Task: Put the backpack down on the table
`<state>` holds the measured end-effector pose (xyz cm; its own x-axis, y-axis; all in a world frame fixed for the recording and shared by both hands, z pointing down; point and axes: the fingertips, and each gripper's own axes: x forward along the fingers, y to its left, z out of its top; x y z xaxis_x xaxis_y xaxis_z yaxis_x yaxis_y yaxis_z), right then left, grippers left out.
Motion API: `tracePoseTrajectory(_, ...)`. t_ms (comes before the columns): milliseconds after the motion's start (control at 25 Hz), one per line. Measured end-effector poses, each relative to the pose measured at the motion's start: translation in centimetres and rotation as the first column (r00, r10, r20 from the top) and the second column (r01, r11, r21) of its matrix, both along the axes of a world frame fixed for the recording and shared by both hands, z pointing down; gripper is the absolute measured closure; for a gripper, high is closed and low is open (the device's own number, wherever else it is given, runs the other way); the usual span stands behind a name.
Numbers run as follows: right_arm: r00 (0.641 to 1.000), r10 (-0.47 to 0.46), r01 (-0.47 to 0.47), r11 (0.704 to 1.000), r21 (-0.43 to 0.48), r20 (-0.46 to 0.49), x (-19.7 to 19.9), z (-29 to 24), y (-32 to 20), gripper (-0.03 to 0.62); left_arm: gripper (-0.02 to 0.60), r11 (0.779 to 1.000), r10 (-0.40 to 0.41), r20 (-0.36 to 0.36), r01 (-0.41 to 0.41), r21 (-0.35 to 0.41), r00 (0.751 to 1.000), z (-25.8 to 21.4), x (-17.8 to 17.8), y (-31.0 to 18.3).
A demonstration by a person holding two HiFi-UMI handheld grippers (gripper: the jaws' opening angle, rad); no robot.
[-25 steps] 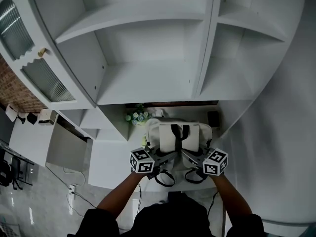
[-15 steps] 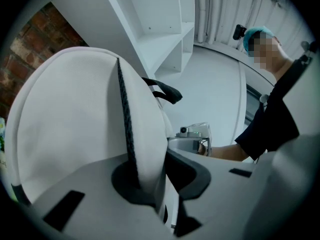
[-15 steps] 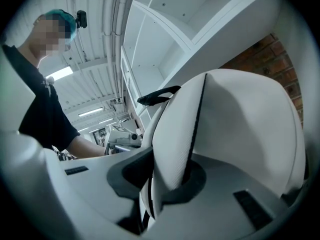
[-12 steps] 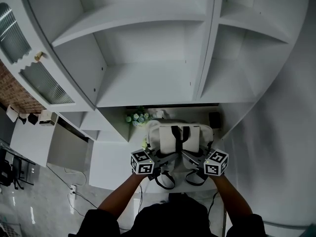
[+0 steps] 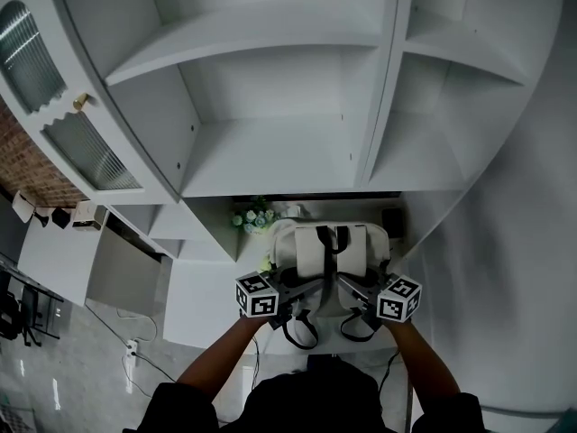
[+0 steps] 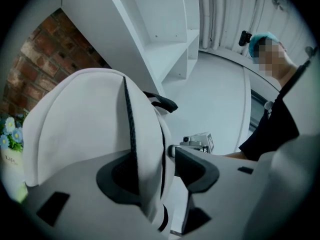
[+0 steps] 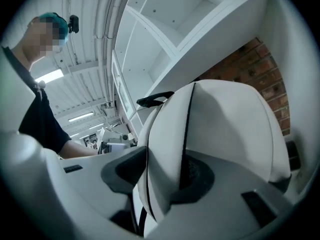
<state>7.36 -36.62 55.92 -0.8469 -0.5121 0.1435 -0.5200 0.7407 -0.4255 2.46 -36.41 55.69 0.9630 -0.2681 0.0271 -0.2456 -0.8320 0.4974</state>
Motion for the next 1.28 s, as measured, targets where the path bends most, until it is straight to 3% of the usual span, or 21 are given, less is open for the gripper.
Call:
tracePoseTrajectory(200, 0.999, 0.046, -0.047, 0.999, -0.011, -0.027, 1.0, 0.5, 0.4, 0.411, 0.349, 1.0, -0.021, 0.024, 0.021, 0.004, 0.999, 0.2, -0.5, 0.0)
tracePoseTrajectory(440, 0.994, 0.109, -0.11, 0.993, -0.032, -0.022, 2.7, 0.6, 0.6, 0.401, 0.33, 0.996, -0.068, 0.068, 0.063, 0.067, 0.995, 0.3, -1.0, 0.6)
tracePoseTrajectory(1000, 0.962, 0.263, -0.261, 0.965, 0.041, -0.077, 5.0, -0.9, 2.0, 0.401, 0.316, 0.979, -0.202, 0.055, 0.2, 0.05, 0.978, 0.6, -3.8, 1.7)
tracePoseTrajectory(1120, 0.958, 0.256, -0.25, 0.966, 0.059, -0.13, 4.4, -0.8, 2.3, 0.401, 0.316, 0.978, -0.206, 0.043, 0.204, 0.043, 0.978, 0.3, -4.3, 2.4)
tracePoseTrajectory(1280, 0.967, 0.23, -0.226, 0.973, 0.05, -0.111, 2.8, -1.0, 3.8, 0.401, 0.316, 0.983, -0.176, 0.038, 0.175, 0.048, 0.984, 0.0, -4.2, 4.4)
